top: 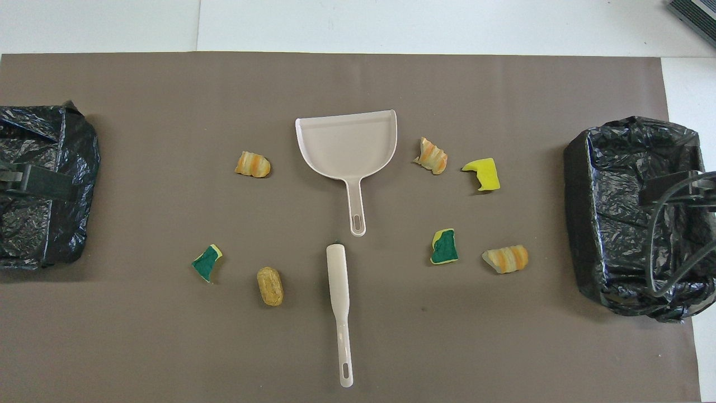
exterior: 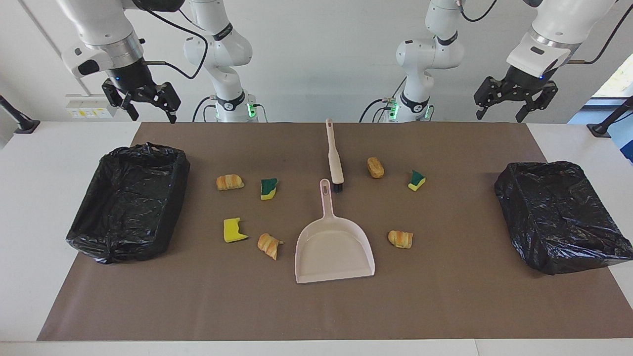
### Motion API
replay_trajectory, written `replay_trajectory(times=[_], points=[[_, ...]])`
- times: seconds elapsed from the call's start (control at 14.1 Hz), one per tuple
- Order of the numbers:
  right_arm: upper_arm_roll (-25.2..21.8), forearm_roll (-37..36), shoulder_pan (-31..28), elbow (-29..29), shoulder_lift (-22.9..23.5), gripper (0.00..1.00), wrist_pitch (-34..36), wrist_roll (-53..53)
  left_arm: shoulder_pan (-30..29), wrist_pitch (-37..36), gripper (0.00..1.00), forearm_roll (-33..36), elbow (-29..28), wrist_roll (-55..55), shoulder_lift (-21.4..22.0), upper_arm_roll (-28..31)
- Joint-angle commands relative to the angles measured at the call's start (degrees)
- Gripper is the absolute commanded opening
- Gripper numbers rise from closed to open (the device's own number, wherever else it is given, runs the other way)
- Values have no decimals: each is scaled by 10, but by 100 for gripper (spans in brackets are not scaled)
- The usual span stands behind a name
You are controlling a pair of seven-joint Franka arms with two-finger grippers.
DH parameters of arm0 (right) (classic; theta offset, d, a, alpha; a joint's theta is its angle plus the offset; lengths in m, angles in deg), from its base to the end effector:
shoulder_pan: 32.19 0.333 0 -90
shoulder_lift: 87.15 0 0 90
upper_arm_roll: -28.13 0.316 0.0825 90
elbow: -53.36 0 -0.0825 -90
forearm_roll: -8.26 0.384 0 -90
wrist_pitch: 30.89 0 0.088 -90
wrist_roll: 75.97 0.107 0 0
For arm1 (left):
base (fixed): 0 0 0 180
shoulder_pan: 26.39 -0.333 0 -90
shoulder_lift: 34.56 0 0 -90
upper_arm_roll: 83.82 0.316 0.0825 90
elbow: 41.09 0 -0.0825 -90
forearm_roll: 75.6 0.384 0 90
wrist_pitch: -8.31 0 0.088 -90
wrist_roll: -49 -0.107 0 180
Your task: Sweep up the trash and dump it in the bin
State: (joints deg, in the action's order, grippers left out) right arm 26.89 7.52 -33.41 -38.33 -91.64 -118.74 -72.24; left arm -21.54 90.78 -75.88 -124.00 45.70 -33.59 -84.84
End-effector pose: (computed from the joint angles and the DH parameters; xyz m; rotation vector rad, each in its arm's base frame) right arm 0.5257 -0.0245 0.6497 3.1259 -0.1698 0.0179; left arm 0.5319 -0.0554 0.6797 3.1267 -0.2518 0.0143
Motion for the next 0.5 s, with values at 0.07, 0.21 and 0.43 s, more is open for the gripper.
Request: replay_trajectory(times=[0.07, 0.21, 0.43], points=[[2, -3, -9, -11, -8, 100, -1, 6, -7, -7, 100, -2, 7, -3, 2, -2], [5, -3, -4, -7, -9, 100, 0, 6, -7, -14, 100, -3, 7, -3, 3, -2], [8, 6, 1, -38, -24, 100, 2, -34, -7, -18, 100, -4, 6, 2, 6, -3]])
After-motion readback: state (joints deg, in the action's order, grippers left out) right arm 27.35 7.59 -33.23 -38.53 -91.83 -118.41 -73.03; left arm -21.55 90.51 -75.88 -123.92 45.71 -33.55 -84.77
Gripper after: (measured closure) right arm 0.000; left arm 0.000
